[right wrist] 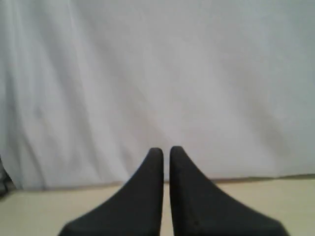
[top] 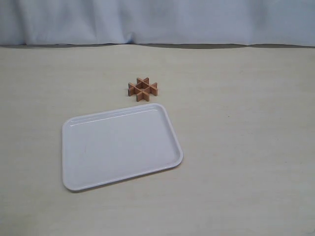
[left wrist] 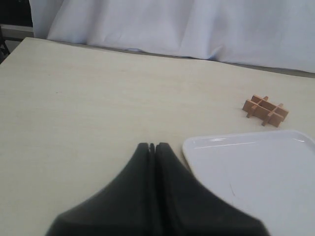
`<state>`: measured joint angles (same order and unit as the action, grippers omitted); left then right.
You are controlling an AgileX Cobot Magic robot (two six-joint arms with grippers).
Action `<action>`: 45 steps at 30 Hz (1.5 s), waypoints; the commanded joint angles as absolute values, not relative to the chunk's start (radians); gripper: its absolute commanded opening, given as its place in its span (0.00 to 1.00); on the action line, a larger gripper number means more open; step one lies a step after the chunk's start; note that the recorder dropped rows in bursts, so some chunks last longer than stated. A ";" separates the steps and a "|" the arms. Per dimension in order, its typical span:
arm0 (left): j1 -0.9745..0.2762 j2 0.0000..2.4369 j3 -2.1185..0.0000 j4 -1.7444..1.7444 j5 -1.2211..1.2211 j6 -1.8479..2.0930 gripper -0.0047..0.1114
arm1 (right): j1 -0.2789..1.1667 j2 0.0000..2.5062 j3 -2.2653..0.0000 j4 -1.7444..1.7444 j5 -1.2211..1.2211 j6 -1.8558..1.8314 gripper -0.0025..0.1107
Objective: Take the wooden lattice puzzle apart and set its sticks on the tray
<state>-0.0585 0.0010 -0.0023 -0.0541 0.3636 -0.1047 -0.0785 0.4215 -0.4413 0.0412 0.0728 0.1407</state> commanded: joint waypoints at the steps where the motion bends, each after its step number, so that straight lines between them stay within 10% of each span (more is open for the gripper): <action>1: -0.058 0.000 0.000 -0.060 0.354 -0.107 0.04 | -0.078 0.641 -0.637 -0.021 0.470 -0.054 0.06; 10: -0.058 0.000 0.000 -0.060 0.354 -0.107 0.04 | -0.078 1.018 -0.701 -0.075 0.806 -0.029 0.06; 36: -0.058 0.000 0.000 -0.062 0.354 -0.107 0.04 | 0.177 1.877 -1.317 -0.040 0.476 -0.121 0.07; 45: -0.058 0.000 0.000 -0.062 0.354 -0.107 0.04 | 0.186 2.130 -1.618 -0.043 0.648 -0.137 0.33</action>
